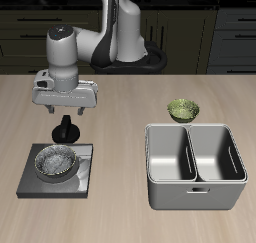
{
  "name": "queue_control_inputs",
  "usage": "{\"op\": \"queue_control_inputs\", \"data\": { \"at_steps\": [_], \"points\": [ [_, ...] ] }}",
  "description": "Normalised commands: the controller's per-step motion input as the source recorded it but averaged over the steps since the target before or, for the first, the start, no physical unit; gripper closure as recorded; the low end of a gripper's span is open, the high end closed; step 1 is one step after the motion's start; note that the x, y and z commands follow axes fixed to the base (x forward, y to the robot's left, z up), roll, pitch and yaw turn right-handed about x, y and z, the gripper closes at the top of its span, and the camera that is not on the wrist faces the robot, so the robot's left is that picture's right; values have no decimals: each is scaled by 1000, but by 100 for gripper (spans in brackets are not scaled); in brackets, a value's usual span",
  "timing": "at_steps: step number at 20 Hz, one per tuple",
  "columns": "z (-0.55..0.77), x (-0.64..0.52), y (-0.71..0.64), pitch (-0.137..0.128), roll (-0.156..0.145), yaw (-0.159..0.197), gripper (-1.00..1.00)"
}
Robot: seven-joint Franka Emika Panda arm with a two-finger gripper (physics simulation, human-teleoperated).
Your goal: Place the black bowl on the flat stove and turn on the flat stove
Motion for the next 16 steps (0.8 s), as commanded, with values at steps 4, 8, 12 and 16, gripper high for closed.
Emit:
{"op": "queue_control_inputs", "data": {
  "at_steps": [4,8,12,16],
  "points": [
    [-137,89,-64,-6,-15,-31,-100],
    [-237,56,72,37,15,-18,-100],
    [-264,84,77,42,-8,-21,-100],
    [-326,63,63,44,1,-47,-100]
  ]
}}
